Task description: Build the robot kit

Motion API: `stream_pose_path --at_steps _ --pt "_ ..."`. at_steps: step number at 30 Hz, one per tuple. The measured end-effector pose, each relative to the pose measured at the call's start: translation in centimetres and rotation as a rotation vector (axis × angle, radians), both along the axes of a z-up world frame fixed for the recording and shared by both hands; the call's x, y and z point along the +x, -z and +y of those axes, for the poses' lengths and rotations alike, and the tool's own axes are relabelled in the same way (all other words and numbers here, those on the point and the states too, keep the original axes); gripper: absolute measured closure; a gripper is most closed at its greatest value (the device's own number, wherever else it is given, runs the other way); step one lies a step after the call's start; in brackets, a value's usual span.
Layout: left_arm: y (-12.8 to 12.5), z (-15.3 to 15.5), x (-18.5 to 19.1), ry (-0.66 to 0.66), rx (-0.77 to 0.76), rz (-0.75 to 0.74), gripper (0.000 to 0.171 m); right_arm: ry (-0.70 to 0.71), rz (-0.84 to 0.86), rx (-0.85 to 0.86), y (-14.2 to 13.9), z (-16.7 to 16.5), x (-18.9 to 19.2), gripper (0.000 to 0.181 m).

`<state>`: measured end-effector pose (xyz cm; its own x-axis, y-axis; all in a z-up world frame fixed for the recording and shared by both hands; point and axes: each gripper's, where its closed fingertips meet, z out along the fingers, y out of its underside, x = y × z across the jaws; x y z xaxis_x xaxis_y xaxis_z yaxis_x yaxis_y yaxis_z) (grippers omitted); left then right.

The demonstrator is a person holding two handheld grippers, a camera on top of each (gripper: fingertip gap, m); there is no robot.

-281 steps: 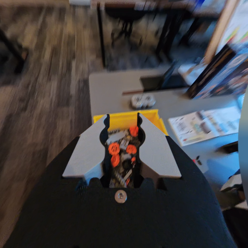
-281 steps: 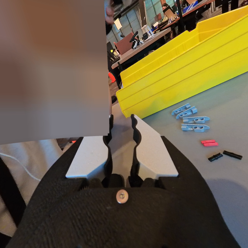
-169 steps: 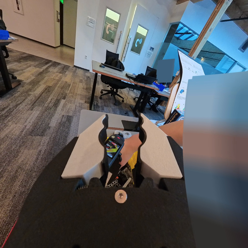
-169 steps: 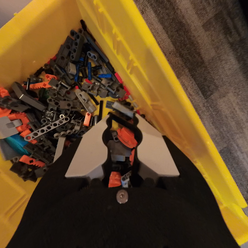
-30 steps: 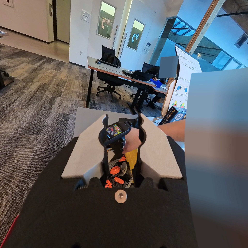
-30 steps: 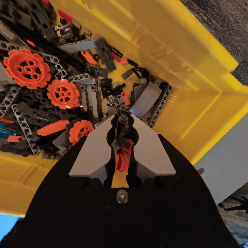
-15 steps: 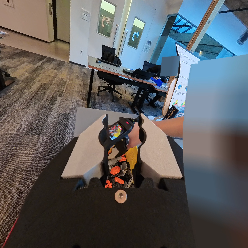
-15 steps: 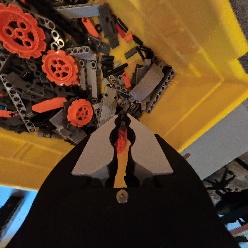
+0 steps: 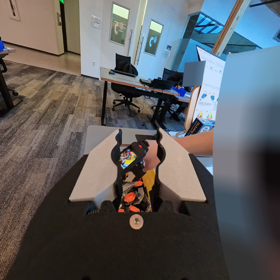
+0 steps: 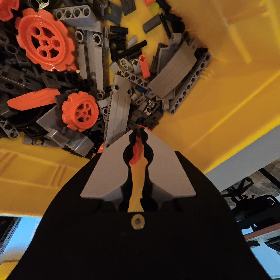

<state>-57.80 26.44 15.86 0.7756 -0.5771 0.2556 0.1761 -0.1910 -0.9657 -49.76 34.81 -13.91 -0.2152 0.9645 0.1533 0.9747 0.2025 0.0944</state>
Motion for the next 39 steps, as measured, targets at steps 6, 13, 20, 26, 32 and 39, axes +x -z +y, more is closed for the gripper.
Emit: stream_pose_path --at_steps 6,13,20,26,32,39 --pt "0.1 0.2 -0.2 -0.002 -0.008 -0.008 0.128 0.006 -0.02 0.018 0.7 0.1 -0.4 0.175" --pt "0.0 0.1 -0.3 0.004 -0.004 -0.013 0.128 -0.039 -0.037 0.048 1.1 -0.7 -1.4 0.181" --pt "0.1 0.0 0.2 0.017 -0.006 0.0 0.128 -0.056 0.039 -0.011 0.6 -3.0 -3.8 0.181" --pt "0.3 0.2 0.3 0.02 -0.012 0.001 0.128 -0.066 0.069 -0.098 0.6 -6.0 -5.0 0.178" --pt "0.3 0.1 0.8 0.017 -0.008 0.024 0.128 -0.033 0.102 0.011 -0.8 -3.0 -4.5 0.173" --pt "0.5 0.3 1.5 0.009 -0.016 0.055 0.128 -0.043 -0.074 0.089 -0.1 -0.6 -1.0 0.171"
